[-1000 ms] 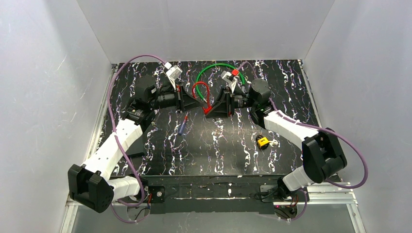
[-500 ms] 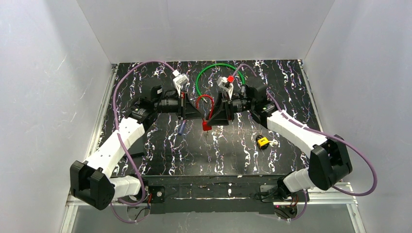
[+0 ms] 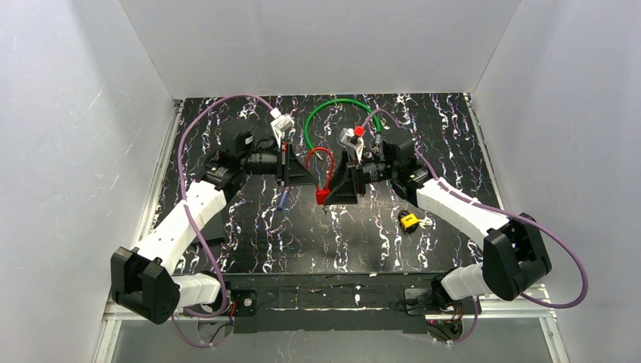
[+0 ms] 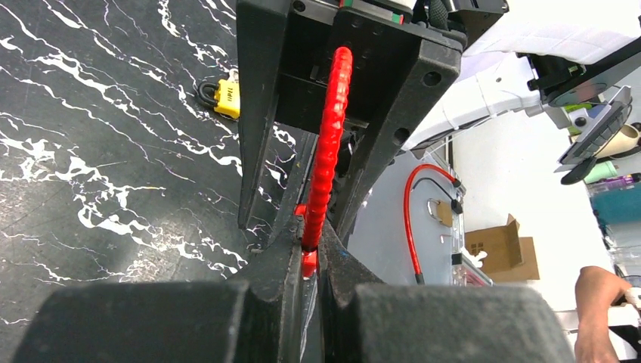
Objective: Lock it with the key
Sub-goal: Lock the lock.
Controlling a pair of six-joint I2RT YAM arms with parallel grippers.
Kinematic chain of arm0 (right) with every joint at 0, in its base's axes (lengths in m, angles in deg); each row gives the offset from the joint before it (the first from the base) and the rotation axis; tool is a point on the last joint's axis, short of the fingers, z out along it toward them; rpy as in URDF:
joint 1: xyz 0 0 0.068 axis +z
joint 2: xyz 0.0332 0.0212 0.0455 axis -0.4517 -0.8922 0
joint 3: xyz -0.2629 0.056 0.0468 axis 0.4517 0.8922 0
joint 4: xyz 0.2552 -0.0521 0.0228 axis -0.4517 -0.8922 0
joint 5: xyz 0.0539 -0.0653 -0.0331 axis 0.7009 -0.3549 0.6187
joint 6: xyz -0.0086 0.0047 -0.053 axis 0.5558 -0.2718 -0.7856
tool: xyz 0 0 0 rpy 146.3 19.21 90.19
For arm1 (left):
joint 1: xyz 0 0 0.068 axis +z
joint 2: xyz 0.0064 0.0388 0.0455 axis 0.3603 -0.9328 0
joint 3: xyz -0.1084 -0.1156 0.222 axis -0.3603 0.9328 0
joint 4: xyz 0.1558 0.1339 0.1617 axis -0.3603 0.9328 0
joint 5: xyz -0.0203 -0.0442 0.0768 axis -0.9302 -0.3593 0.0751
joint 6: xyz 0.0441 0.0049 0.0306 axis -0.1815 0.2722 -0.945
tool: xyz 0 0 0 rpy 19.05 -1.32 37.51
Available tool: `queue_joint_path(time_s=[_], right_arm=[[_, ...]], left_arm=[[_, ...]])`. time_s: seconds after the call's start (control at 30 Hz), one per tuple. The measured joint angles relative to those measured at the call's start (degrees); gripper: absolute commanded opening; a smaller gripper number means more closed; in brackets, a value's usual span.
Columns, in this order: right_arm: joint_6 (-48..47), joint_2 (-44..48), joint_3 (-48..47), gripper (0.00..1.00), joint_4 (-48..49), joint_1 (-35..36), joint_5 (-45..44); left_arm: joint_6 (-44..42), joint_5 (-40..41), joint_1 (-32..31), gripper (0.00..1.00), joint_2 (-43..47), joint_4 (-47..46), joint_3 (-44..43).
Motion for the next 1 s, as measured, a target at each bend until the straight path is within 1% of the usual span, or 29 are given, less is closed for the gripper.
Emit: queue_joint_path(time_s=[0.13,0.3,0.4,0.5,0.57,0.6,0.67,0.8,0.83,0.87,0.9,0.93,0.97,1.0], right_arm=[[3.28,-0.02,0.55,0.52,3.63,0.68,0.02],[6.25,-0.11,0.55,0.44,7.43,1.68,0.13],[7.3,-0.5,0.55,0.43,8.55,2.01,0.17],[7.91,-0.87,0.57,0.47,9.22,2.21,0.22],[8.07,-0.96,0.74,0.45,9.68,2.47,0.2],[8.07,-0.98,0.9,0.41,9.84,2.6,0.2],[8.17,-1.16,1.07,0.31,10.05,2.71,0.17],[9.11,-1.77,1.16,0.03,10.86,2.71,-0.33],[9.55,-1.79,1.16,0.01,10.91,2.71,-0.33],[9.66,-1.81,1.16,0.01,10.95,2.71,-0.37],[9.94,-1.84,1.16,0.01,11.1,2.71,-0.5],[10.32,-1.9,1.16,0.01,11.13,2.71,-0.61],[10.58,-1.95,1.16,0.01,11.21,2.69,-0.68],[10.73,-2.05,1.16,0.01,11.37,2.67,-0.68]], left_arm=[[0.52,-0.52,0.0,0.0,-0.79,-0.2,-0.15],[0.79,-0.7,0.0,0.0,-1.62,-0.42,-0.22],[1.05,-1.07,0.0,0.0,-1.66,-0.52,-0.24],[1.25,-1.07,0.0,0.0,-1.73,-0.85,-0.24],[1.4,-1.07,0.0,0.0,-1.81,-0.98,-0.24],[1.44,-1.07,0.0,0.0,-1.9,-1.05,-0.24],[1.64,-1.16,-0.02,0.0,-2.1,-1.31,-0.24],[1.84,-1.99,-0.02,0.0,-2.16,-1.75,-0.24],[1.9,-1.99,-0.02,0.0,-2.16,-1.79,-0.24],[1.92,-1.97,-0.02,0.03,-2.16,-1.77,-0.26],[1.9,-1.95,-0.02,0.16,-2.16,-1.7,-0.33],[1.77,-1.84,-0.02,0.37,-2.19,-1.4,-0.52],[1.44,-1.62,-0.02,0.5,-2.23,-0.79,-0.9],[0.83,-1.22,-0.02,0.58,-2.32,-0.15,-1.46]])
